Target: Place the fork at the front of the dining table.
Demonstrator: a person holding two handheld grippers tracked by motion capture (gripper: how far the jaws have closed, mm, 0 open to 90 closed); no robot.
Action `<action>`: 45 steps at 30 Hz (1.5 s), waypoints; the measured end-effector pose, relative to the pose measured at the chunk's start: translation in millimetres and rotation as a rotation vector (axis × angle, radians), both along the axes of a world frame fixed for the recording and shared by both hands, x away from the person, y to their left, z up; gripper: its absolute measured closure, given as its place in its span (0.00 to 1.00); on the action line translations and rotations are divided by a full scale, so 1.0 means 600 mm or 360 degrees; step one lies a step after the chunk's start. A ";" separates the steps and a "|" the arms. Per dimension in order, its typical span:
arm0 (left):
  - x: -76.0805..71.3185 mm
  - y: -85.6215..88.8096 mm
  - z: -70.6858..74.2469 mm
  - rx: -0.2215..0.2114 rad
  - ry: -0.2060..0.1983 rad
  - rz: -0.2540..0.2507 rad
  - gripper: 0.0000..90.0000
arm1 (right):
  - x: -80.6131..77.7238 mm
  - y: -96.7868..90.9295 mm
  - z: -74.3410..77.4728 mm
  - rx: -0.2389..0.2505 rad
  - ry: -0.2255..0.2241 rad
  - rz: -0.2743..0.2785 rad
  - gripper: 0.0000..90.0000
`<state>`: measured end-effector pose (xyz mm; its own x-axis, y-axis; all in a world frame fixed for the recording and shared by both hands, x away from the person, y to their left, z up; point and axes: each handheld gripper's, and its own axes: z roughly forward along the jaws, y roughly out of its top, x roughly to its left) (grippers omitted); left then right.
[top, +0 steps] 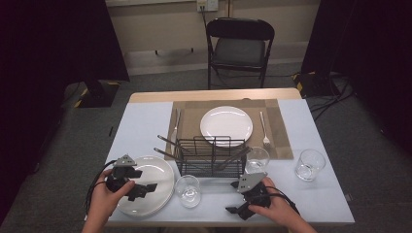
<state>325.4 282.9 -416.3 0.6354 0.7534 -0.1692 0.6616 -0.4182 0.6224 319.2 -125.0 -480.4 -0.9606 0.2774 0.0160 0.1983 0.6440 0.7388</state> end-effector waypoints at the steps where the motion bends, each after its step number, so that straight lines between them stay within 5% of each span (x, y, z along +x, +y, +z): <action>1: 0.001 -0.001 0.000 0.0001 -0.0004 -0.0010 0.19 | 0.000 0.000 0.000 0.0000 0.0000 0.0000 0.18; 28: -0.030 -0.031 0.023 -0.0022 0.0059 -0.0076 0.19 | 0.000 0.000 0.000 0.0002 -0.0002 0.0001 0.18; 45: -0.028 -0.055 0.039 -0.0042 0.0075 -0.0110 0.19 | 0.000 0.000 0.000 0.0002 -0.0003 0.0002 0.18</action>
